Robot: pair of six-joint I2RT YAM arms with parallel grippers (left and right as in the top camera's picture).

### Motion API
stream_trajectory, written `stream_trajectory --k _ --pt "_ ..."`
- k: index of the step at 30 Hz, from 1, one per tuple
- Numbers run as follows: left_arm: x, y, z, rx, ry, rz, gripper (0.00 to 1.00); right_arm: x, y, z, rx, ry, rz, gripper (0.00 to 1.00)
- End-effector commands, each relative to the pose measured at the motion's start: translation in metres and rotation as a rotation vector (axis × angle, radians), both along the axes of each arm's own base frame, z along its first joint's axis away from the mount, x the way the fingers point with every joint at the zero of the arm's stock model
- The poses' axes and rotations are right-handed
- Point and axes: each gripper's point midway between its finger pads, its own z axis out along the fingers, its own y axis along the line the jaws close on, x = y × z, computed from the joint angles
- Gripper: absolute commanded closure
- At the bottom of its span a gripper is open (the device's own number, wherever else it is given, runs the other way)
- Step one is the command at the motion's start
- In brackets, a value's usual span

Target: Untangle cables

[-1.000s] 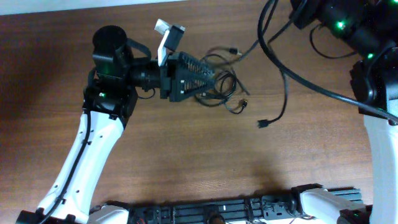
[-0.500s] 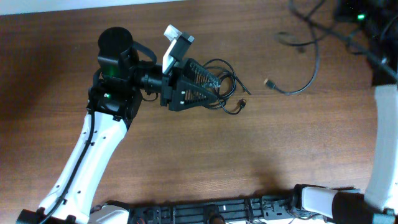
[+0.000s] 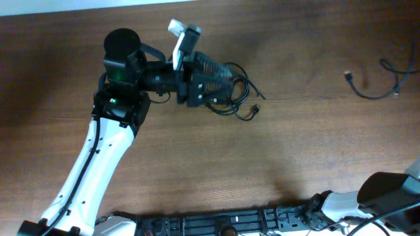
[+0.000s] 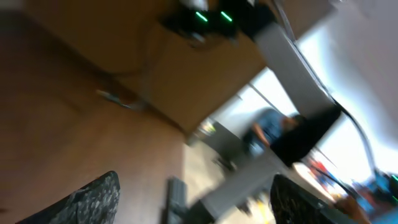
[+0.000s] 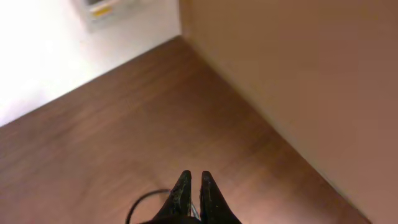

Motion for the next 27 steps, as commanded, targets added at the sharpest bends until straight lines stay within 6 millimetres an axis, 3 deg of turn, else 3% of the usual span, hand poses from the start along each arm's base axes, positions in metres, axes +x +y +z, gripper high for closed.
stream_trajectory --k 1,5,8,14,15,16,17,20,23,27 --pt "0.048 0.004 -0.004 0.031 0.002 0.276 0.21 -0.020 -0.026 -0.004 0.003 0.016 -0.079 0.96" --pt "0.048 0.005 -0.016 0.066 0.066 0.286 0.20 -0.064 -0.075 -0.018 -0.039 0.105 -0.294 0.96" --pt "0.046 0.005 -0.025 0.090 0.113 0.284 0.20 -0.088 -0.104 -0.041 0.030 0.104 -0.424 0.96" --pt "0.037 -0.004 -0.029 0.105 0.134 0.256 0.20 -0.120 -0.121 -0.114 0.234 0.218 -0.554 0.96" --pt "0.035 -0.007 -0.029 0.106 0.134 0.249 0.20 -0.122 -0.121 -0.128 0.264 0.253 -0.557 0.91" --pt "0.033 -0.009 -0.029 0.106 0.134 0.243 0.20 -0.122 -0.119 -0.141 0.296 0.281 -0.552 0.36" --pt "0.032 -0.010 -0.029 0.107 0.134 0.239 0.20 -0.121 -0.117 -0.148 0.318 0.293 -0.545 0.01" --pt "0.031 -0.010 -0.031 0.112 0.144 0.233 0.20 -0.110 -0.109 -0.159 0.381 0.283 -0.494 0.01" --pt "0.030 -0.010 -0.033 0.117 0.153 0.233 0.19 -0.094 -0.104 -0.155 0.418 0.214 -0.428 0.01" --pt "0.031 -0.010 -0.032 0.115 0.148 0.235 0.18 -0.055 -0.077 -0.144 0.515 0.088 -0.207 0.01"
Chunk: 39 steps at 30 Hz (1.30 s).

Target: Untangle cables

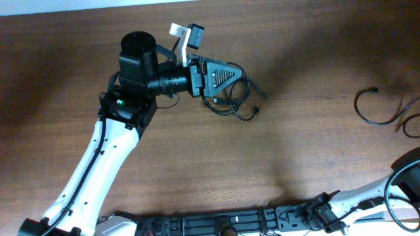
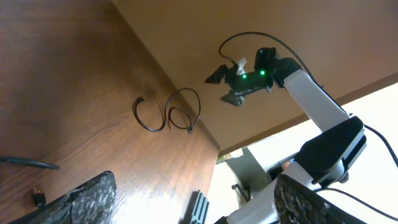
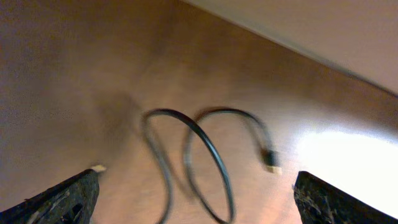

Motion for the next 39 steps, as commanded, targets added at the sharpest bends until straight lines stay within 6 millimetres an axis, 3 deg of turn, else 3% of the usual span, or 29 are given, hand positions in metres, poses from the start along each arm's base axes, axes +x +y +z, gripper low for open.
stream_trajectory --k 1,6,8,12,14,17,20,25,30,36,39 --pt "0.002 -0.001 0.007 -0.005 -0.033 0.003 0.18 0.047 0.034 0.024 0.084 -0.228 0.204 0.01" --pt "0.009 0.000 0.014 -0.017 -0.081 0.033 0.18 0.103 0.097 0.041 0.169 -0.390 0.513 0.01" --pt "0.015 0.001 0.019 -0.023 -0.116 0.064 0.18 0.129 0.144 0.040 0.186 -0.375 0.699 0.01" --pt "0.016 0.001 0.020 -0.024 -0.119 0.068 0.18 0.161 0.219 0.036 0.183 -0.333 0.984 0.01" --pt "0.015 0.001 0.019 -0.023 -0.114 0.064 0.18 0.170 0.276 0.035 0.171 -0.323 1.248 0.01" --pt "0.011 0.000 0.020 -0.029 -0.112 0.039 0.18 0.171 0.340 0.030 0.141 -0.282 1.532 0.01" --pt "0.006 -0.001 0.021 -0.035 -0.106 0.015 0.18 0.171 0.391 0.026 0.126 -0.253 1.708 0.01" --pt "0.005 -0.002 0.021 -0.037 -0.106 0.005 0.12 0.162 0.425 -0.002 0.106 -0.090 1.803 0.01" --pt "0.002 -0.002 0.021 -0.040 -0.104 -0.011 0.11 0.139 0.468 -0.039 0.182 -0.013 1.967 0.00" --pt "0.000 -0.003 0.022 -0.044 -0.103 -0.025 0.11 0.117 0.487 -0.085 0.225 0.067 2.033 0.18" --pt "0.000 -0.003 0.022 -0.044 -0.103 -0.025 0.10 0.107 0.492 -0.105 0.246 0.077 2.043 0.32"
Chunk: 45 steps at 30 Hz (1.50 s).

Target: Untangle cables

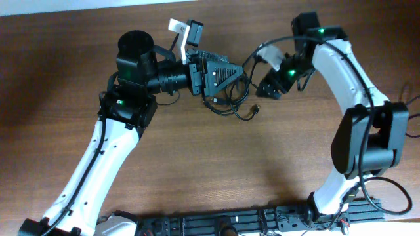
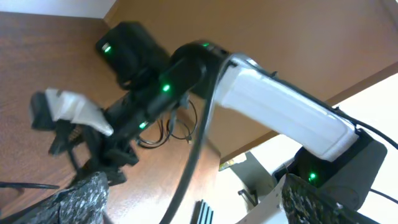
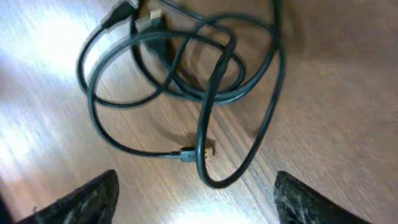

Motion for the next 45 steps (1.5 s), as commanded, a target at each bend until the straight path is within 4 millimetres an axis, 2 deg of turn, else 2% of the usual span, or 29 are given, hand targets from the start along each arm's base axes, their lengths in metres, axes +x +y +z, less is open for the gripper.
stream_trajectory --k 1,2,4,8,9,10,11,12,17,21,22,25,26,30,36,45 --pt "-0.003 -0.001 0.007 -0.009 -0.023 -0.020 0.10 -0.013 0.003 -0.024 -0.011 0.030 0.026 0.33" --pt "-0.003 -0.001 0.007 -0.008 -0.023 -0.020 0.10 -0.014 0.005 -0.028 -0.007 0.030 0.031 0.34" --pt "-0.003 -0.001 0.007 -0.008 -0.024 -0.020 0.09 -0.014 0.011 -0.033 -0.003 0.018 0.042 0.51" --pt "-0.003 -0.001 0.007 -0.008 -0.023 -0.020 0.09 -0.007 0.020 -0.035 -0.003 -0.010 0.036 0.45" --pt "-0.003 -0.001 0.007 -0.008 -0.024 -0.020 0.09 -0.006 0.021 -0.035 -0.002 -0.016 0.039 0.49" --pt "-0.003 -0.001 0.007 -0.009 -0.023 -0.021 0.09 -0.005 0.022 -0.035 -0.002 -0.023 0.041 0.62" --pt "-0.003 -0.001 0.007 -0.008 -0.023 -0.021 0.09 -0.002 0.023 -0.034 -0.001 -0.035 0.044 0.89" --pt "-0.003 -0.001 0.007 -0.008 -0.023 -0.021 0.09 -0.002 0.024 -0.034 0.000 -0.038 0.045 0.96" --pt "-0.003 -0.001 0.007 -0.008 -0.023 -0.021 0.09 -0.002 0.023 -0.034 0.002 -0.022 0.017 0.96" --pt "0.000 0.003 0.007 -0.010 -0.023 -0.014 0.06 0.013 0.025 -0.013 0.015 -0.034 -0.070 0.96" --pt "0.000 0.005 0.008 -0.012 -0.021 -0.019 0.06 0.017 0.025 -0.005 0.018 -0.049 -0.074 0.96" --pt "-0.003 0.012 0.009 -0.023 -0.017 -0.054 0.06 0.040 0.027 0.040 0.057 -0.094 -0.202 0.96" --pt "-0.004 0.014 0.010 -0.026 -0.015 -0.064 0.06 0.050 0.029 0.067 0.091 -0.105 -0.298 0.96" --pt "-0.005 0.016 0.010 -0.029 -0.016 -0.075 0.06 0.060 0.032 0.126 0.159 -0.125 -0.407 0.96" --pt "-0.007 0.015 0.011 -0.031 -0.015 -0.085 0.06 0.042 0.048 0.227 0.296 -0.216 -0.343 0.96" --pt "-0.009 0.015 0.011 -0.033 -0.013 -0.097 0.06 0.005 0.074 0.349 0.472 -0.425 -0.271 0.96"
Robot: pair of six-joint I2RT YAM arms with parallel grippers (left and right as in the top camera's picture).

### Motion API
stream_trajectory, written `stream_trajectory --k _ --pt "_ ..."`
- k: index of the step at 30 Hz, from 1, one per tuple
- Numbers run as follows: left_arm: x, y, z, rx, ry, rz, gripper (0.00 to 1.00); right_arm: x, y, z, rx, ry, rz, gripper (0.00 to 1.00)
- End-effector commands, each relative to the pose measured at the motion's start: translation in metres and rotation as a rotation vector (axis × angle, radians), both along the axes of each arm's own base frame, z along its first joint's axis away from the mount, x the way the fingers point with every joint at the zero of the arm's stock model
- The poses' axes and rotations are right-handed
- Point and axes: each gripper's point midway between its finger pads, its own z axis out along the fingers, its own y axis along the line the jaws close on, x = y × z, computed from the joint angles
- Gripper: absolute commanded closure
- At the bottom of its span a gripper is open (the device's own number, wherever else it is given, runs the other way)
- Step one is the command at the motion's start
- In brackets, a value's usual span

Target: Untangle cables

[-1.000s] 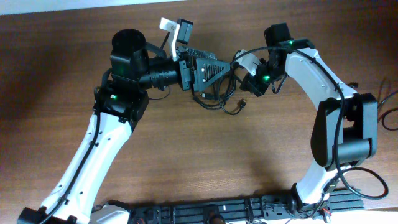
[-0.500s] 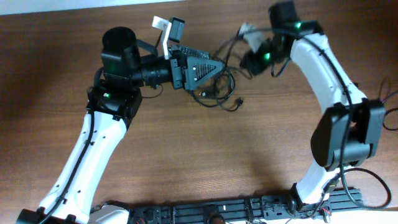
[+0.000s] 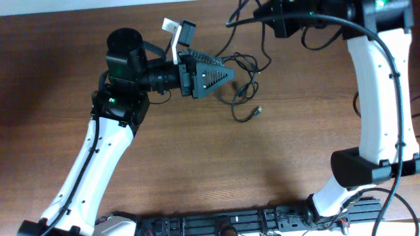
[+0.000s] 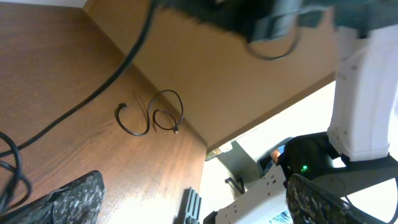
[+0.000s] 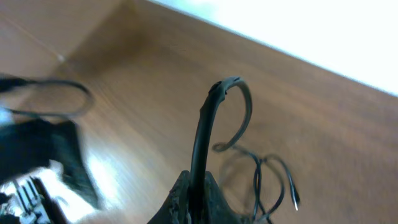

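Note:
The black cable tangle [image 3: 244, 84] lies on the wooden table, a loose plug end [image 3: 257, 110] trailing toward me. My right gripper [image 3: 261, 10] is raised high over the table's far side, shut on a black cable strand [image 5: 200, 134] that arcs above its fingers. The rest of the tangle [image 5: 264, 177] lies on the table below it. My left gripper [image 3: 222, 75] stands wide open just left of the tangle, with nothing between its fingers [image 4: 68, 199]. A strand [image 4: 93, 93] rises past it.
A separate black cable [image 4: 149, 112] lies looped near the table's right edge [image 4: 193, 127]. The right arm [image 3: 377, 85] stretches along the right side of the table. The left arm [image 3: 98, 157] crosses the left half.
My right gripper was open, low over the tangle. It is now shut on one strand and raised high toward the far edge, the strand stretched up from the pile. The left gripper stays open.
My right gripper was shut with a cable at the table's right edge, the left gripper open at the tangle. Then the right gripper was open above that cable lying on the table. Later it hung open over the tangle, and now it holds a strand up.

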Motion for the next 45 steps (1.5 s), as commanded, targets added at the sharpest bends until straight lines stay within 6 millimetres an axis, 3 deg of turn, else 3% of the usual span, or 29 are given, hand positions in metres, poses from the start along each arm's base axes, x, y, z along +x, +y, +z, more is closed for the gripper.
stream_trajectory --k 1,7,12,20,27,32,39,45 --pt "-0.003 0.000 0.007 -0.009 -0.022 -0.021 0.06 -0.029 0.015 0.066 0.088 -0.143 0.035 0.96" --pt "-0.003 0.000 0.006 -0.006 -0.015 -0.021 0.05 -0.037 0.019 0.137 0.267 -0.241 -0.046 0.96" --pt "-0.007 0.000 0.006 -0.010 -0.014 -0.042 0.05 -0.033 0.019 0.165 0.374 -0.270 -0.083 0.96" --pt "-0.004 0.001 0.001 0.004 0.019 -0.023 0.05 -0.033 0.021 0.176 0.451 -0.239 -0.104 0.96" --pt "0.042 0.029 -0.068 0.248 0.205 0.352 0.01 -0.051 0.034 0.179 0.483 -0.207 0.021 0.96" --pt "0.047 0.028 -0.058 0.225 0.152 0.356 0.01 -0.066 0.047 0.181 0.499 -0.191 0.095 0.96" --pt "0.052 0.031 -0.060 0.239 0.143 0.390 0.01 -0.091 0.084 0.185 0.517 -0.176 0.214 0.96" --pt "0.067 0.051 -0.083 0.355 0.149 0.537 0.01 -0.131 0.098 0.218 0.631 -0.161 0.385 0.96"
